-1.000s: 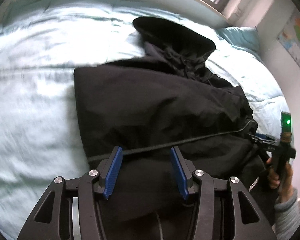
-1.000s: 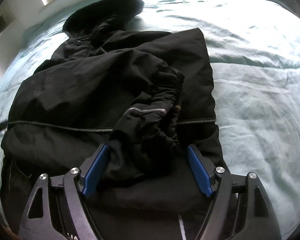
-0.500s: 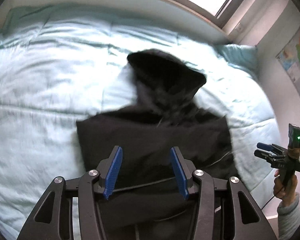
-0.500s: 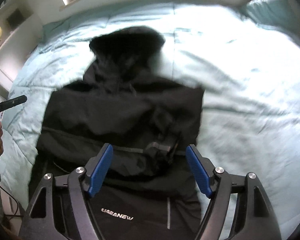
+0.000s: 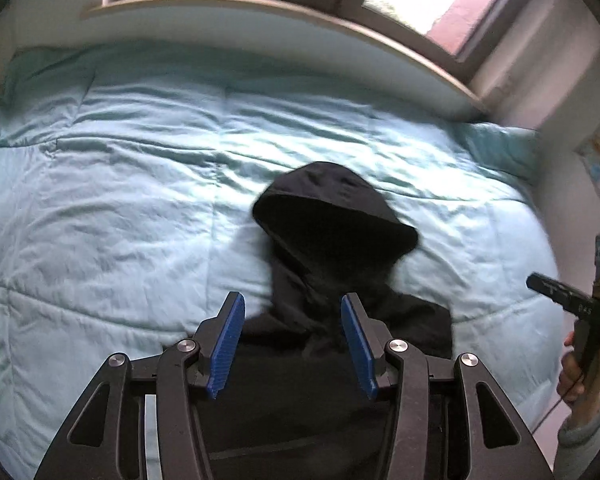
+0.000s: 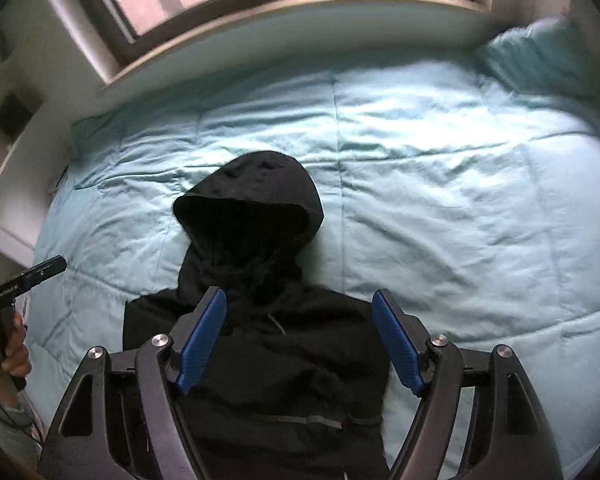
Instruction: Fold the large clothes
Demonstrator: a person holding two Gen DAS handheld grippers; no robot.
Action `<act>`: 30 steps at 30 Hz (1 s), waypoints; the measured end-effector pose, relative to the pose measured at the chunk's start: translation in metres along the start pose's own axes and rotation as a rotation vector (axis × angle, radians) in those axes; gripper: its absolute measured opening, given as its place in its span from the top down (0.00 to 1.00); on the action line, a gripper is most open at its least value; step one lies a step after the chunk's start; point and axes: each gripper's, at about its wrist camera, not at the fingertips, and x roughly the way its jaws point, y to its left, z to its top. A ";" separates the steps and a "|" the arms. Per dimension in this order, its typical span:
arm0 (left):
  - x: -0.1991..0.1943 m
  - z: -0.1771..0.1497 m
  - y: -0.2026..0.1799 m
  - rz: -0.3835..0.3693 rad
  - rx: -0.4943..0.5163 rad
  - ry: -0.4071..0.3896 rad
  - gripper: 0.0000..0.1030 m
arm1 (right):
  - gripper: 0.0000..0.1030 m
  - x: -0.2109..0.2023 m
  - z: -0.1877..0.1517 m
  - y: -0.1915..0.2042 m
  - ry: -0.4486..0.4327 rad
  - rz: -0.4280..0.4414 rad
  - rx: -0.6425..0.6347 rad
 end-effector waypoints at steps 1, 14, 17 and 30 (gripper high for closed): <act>0.020 0.010 0.006 0.013 -0.012 0.017 0.50 | 0.23 0.020 0.006 -0.002 0.023 0.010 0.012; 0.230 0.064 0.040 -0.003 -0.095 0.099 0.50 | 0.39 0.225 0.051 -0.010 0.151 0.005 0.007; 0.245 0.071 0.038 0.016 -0.087 0.072 0.70 | 0.64 0.245 0.054 -0.008 0.156 -0.063 -0.010; 0.241 0.027 0.088 -0.021 -0.259 0.115 0.92 | 0.90 0.268 0.044 -0.025 0.153 -0.072 -0.062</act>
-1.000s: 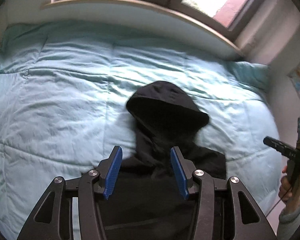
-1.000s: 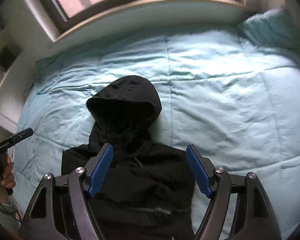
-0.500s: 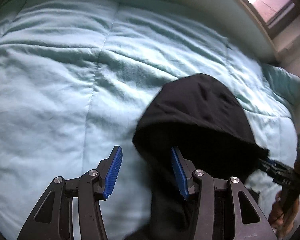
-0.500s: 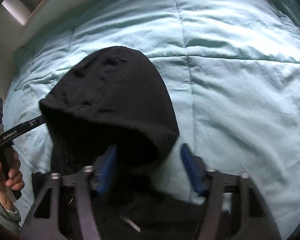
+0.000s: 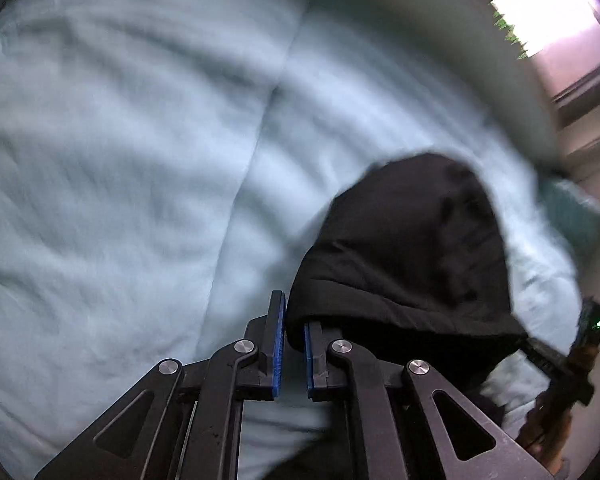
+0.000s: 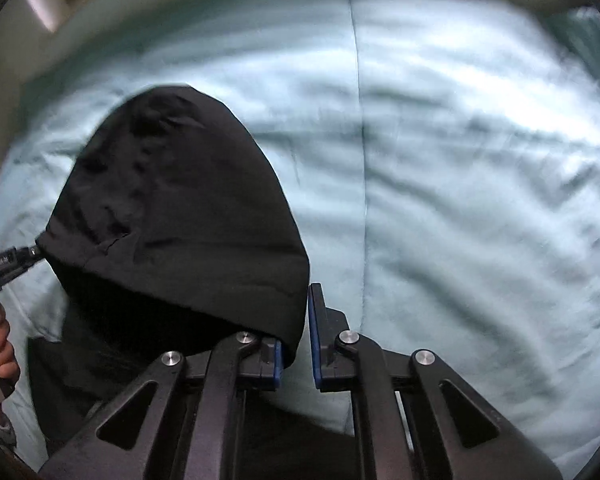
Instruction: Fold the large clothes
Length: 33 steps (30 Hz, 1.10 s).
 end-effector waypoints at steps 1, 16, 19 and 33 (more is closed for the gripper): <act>0.015 -0.003 -0.001 0.031 0.043 0.025 0.90 | 0.90 0.011 -0.001 -0.002 0.029 0.007 0.011; -0.126 -0.021 -0.037 -0.158 0.268 -0.174 0.84 | 0.54 -0.081 -0.012 0.015 -0.063 0.049 -0.151; -0.126 0.003 -0.075 -0.182 0.309 -0.220 0.73 | 0.54 -0.084 0.016 0.041 -0.097 0.111 -0.151; 0.023 -0.006 -0.054 -0.179 0.231 0.097 0.68 | 0.55 0.039 0.014 0.051 0.070 0.191 -0.153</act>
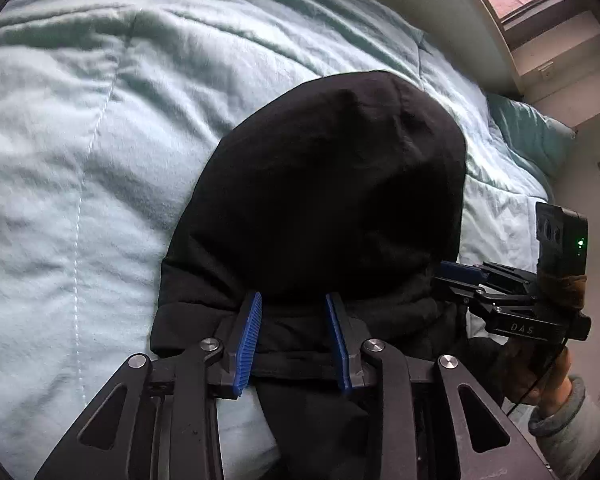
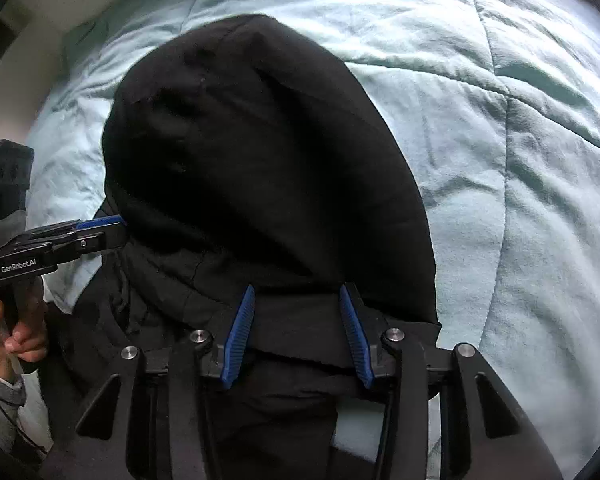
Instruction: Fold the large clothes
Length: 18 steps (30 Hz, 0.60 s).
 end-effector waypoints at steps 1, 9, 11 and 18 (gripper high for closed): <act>-0.004 0.000 -0.003 0.002 0.011 -0.004 0.68 | 0.55 -0.003 0.000 0.000 -0.001 0.004 0.001; -0.080 0.035 -0.020 -0.025 0.068 -0.159 0.45 | 0.28 -0.070 0.015 -0.015 -0.116 0.021 0.007; -0.085 0.049 -0.012 0.009 0.071 -0.170 0.39 | 0.28 -0.073 0.021 -0.026 -0.113 0.002 -0.001; -0.045 0.089 0.033 -0.124 -0.021 0.000 0.39 | 0.28 -0.034 0.037 -0.064 0.023 0.134 0.057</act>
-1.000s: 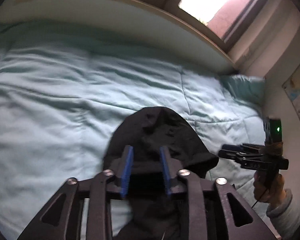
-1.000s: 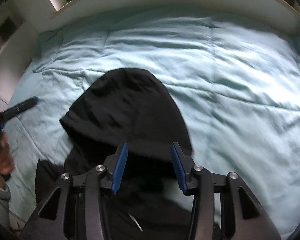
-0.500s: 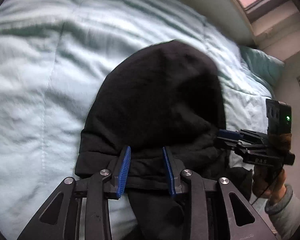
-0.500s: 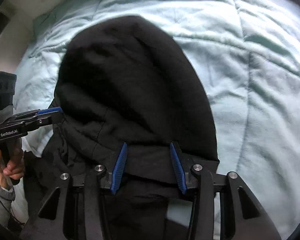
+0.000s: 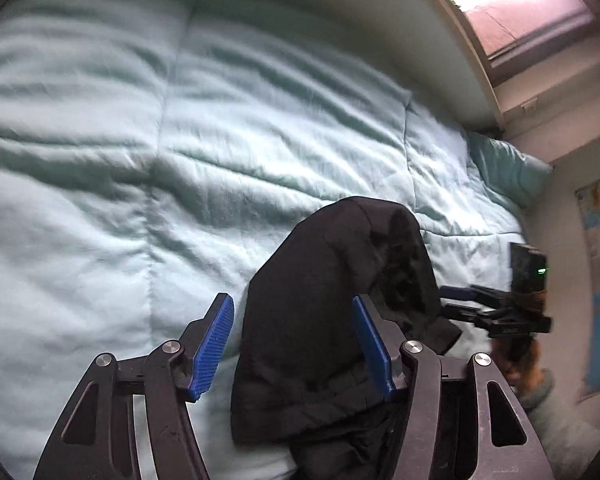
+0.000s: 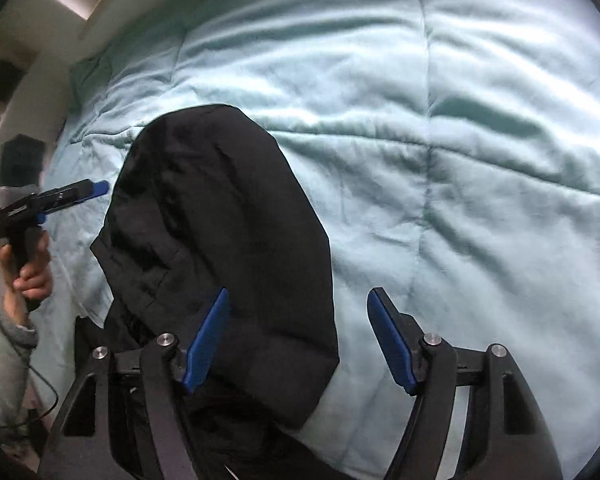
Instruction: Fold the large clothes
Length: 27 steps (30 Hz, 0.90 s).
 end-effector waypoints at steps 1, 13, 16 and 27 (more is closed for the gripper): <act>0.008 0.005 0.006 -0.040 -0.019 0.025 0.38 | 0.28 0.006 -0.002 -0.005 0.008 0.025 0.012; 0.039 -0.011 -0.026 0.080 0.150 0.017 0.89 | 0.60 0.032 0.020 0.009 0.042 0.116 -0.016; 0.010 -0.030 -0.045 0.071 0.198 -0.037 0.90 | 0.77 0.011 0.009 0.030 0.003 0.046 -0.096; -0.121 -0.152 -0.145 0.155 0.471 -0.171 0.91 | 0.78 -0.128 -0.107 0.127 -0.233 -0.047 -0.250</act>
